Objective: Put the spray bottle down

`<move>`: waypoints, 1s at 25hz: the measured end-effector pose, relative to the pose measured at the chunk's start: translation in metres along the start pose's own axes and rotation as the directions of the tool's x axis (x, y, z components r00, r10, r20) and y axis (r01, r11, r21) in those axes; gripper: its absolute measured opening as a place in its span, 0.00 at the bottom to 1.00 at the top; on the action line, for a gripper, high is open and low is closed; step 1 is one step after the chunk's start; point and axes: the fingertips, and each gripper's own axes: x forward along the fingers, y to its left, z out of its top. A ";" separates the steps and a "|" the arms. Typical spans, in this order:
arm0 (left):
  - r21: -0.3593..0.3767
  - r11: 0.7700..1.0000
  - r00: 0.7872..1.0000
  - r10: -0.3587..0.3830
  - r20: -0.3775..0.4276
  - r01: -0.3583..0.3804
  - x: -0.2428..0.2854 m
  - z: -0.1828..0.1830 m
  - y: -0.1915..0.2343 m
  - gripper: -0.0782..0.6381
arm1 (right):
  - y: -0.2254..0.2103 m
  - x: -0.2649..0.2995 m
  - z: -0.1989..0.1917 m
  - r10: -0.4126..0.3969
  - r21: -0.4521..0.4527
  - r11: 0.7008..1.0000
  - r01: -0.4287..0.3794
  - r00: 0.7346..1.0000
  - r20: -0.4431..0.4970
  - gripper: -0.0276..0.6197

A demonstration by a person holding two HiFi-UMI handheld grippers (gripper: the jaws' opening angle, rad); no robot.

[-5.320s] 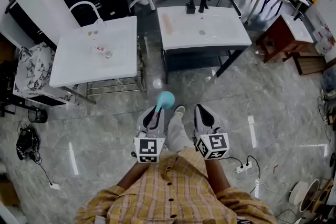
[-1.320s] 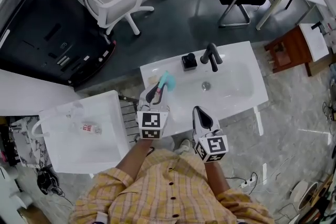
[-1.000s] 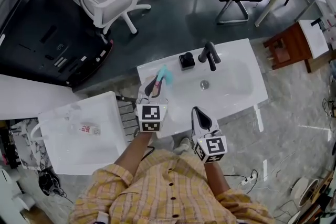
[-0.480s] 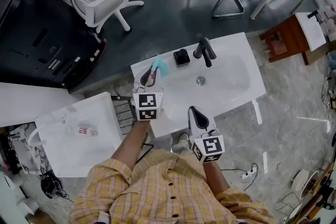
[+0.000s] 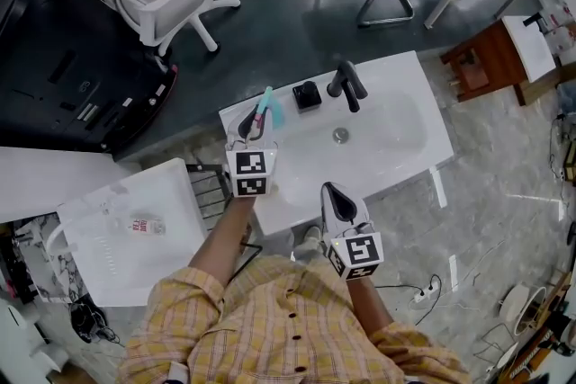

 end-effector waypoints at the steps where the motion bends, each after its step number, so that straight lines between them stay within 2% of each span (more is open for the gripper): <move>1: 0.003 1.000 1.000 -0.003 0.001 0.003 0.000 0.000 -0.001 0.21 | 0.000 0.000 0.000 -0.001 -0.001 1.000 0.001 1.000 0.000 0.05; 10: -0.016 1.000 1.000 -0.012 -0.002 0.012 0.002 -0.001 -0.003 0.21 | 0.001 -0.003 0.001 -0.014 -0.005 1.000 0.014 1.000 0.004 0.05; 16: -0.024 1.000 1.000 -0.011 -0.004 0.010 0.002 0.001 -0.002 0.29 | 0.000 -0.006 0.001 -0.016 0.000 1.000 0.016 1.000 0.010 0.05; 25: -0.025 1.000 1.000 0.003 0.015 -0.003 -0.013 0.012 -0.002 0.30 | 0.004 -0.012 0.005 0.002 -0.008 1.000 -0.002 1.000 0.024 0.05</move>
